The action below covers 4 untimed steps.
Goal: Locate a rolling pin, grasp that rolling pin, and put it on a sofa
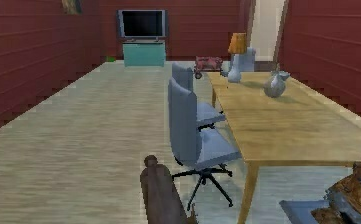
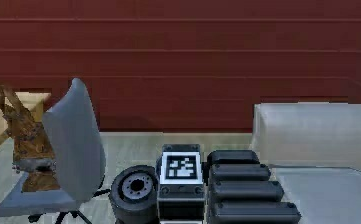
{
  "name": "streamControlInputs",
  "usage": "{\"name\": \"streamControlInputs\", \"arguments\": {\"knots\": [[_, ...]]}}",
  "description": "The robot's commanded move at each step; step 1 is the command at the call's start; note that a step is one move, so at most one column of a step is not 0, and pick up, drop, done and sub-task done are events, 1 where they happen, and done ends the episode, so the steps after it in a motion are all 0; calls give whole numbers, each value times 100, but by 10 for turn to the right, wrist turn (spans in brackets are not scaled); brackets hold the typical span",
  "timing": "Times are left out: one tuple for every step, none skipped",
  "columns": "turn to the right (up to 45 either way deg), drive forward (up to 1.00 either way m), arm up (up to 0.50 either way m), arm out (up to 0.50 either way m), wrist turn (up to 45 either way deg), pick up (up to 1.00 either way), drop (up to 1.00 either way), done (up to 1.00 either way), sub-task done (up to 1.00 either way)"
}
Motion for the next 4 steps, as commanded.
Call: {"name": "streamControlInputs", "arguments": {"knots": [[-450,0,0,0,0,0,0,0,0],[-360,0,0,0,0,0,0,0,0],[0,30,0,0,0,0,0,0,0],[450,0,0,0,0,0,0,0,0]]}}
